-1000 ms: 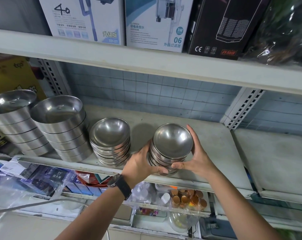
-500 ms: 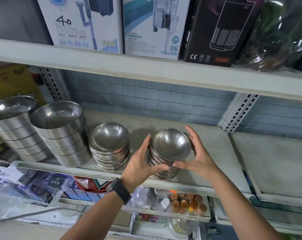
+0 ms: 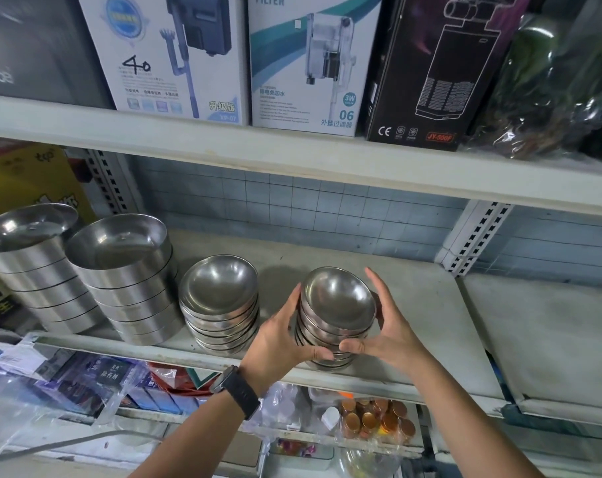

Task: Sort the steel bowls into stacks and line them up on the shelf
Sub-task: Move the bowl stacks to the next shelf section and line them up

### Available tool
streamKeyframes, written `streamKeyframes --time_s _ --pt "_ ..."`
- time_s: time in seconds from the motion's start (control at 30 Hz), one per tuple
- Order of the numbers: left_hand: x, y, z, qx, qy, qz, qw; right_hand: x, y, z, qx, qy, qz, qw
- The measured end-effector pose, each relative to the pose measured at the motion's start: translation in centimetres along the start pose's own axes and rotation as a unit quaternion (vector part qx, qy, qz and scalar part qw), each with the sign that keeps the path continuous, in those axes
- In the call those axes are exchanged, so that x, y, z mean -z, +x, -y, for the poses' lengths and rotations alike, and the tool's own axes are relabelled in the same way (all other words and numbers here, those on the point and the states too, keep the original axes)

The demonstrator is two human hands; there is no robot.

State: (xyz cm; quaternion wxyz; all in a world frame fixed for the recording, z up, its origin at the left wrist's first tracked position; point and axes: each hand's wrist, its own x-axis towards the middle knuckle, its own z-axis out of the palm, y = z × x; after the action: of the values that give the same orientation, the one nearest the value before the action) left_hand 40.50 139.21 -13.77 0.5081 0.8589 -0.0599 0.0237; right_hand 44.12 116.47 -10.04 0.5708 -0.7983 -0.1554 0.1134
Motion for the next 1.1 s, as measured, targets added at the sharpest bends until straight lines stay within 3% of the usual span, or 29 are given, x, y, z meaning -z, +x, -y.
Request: streamKeyframes --time_s 0.27,1.1 --pt "0.2 0.1 0.1 -0.009 -0.008 -0.019 1.0 0.2 0.1 0.3 0.0 -0.024 -0.006 1.0" --pt "0.4 0.1 0.0 -0.017 -0.049 0.022 0.998 0.0 -0.6 -1.3 -0.03 0.004 0.013 0.999"
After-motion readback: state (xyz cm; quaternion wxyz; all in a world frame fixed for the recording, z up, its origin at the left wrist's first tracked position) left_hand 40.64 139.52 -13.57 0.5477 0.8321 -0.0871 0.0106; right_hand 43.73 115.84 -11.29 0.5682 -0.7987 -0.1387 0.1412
